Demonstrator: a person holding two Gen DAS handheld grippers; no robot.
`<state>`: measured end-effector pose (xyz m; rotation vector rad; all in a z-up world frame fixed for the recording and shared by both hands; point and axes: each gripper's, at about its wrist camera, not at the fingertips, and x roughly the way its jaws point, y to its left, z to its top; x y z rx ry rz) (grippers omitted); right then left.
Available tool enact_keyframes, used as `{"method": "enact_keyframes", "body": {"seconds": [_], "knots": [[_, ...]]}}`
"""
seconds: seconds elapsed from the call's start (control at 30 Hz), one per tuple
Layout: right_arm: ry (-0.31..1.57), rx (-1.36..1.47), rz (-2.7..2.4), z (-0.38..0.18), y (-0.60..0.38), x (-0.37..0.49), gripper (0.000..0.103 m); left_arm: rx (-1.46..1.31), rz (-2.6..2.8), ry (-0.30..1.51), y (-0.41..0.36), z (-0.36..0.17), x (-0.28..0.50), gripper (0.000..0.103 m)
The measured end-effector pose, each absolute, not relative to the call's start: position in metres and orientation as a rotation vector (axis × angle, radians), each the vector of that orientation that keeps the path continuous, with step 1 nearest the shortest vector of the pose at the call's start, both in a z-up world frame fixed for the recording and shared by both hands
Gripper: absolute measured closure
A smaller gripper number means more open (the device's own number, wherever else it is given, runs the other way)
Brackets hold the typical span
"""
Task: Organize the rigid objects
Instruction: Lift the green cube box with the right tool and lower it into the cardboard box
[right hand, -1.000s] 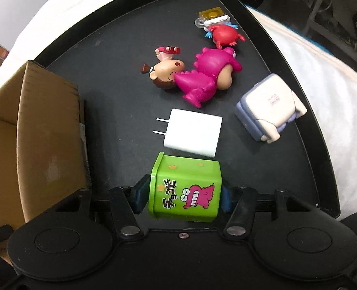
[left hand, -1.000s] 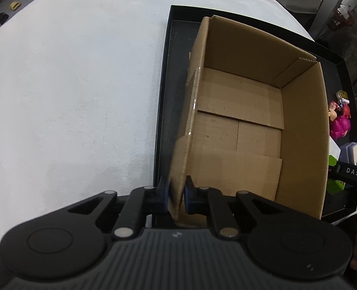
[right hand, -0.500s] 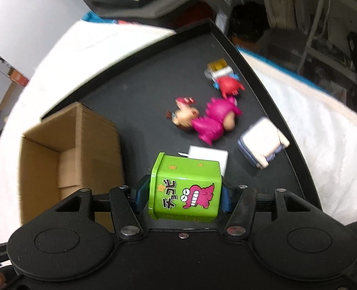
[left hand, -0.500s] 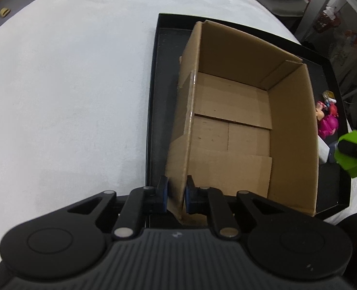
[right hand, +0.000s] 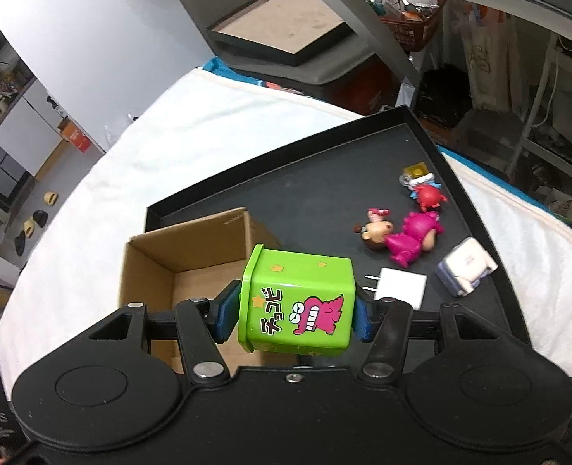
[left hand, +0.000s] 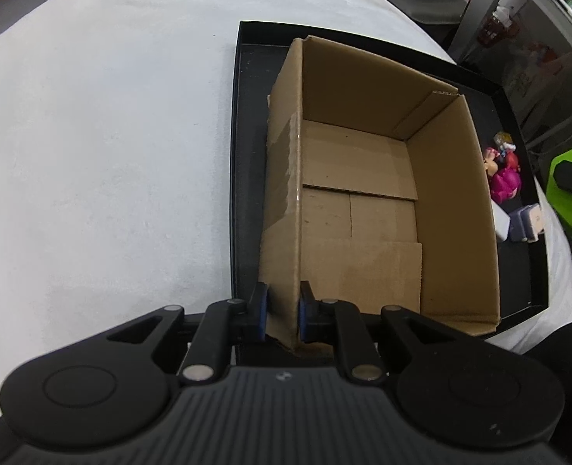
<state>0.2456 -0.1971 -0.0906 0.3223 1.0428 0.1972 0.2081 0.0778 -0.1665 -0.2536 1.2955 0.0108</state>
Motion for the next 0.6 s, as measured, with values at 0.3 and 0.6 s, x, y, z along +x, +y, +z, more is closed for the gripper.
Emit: {"method": "enact_keyframes", "body": {"seconds": [0.3, 0.6], "knots": [[1.038, 0.277, 0.219, -0.082, -0.161, 0.237, 0.048, -0.255, -0.022, 1.302, 0.08, -0.168, 0.209, 0.088], [1.058, 0.262, 0.245, -0.085, -0.133, 0.241, 0.048, -0.278, -0.069, 1.298, 0.088, -0.175, 0.211, 0.088]]}}
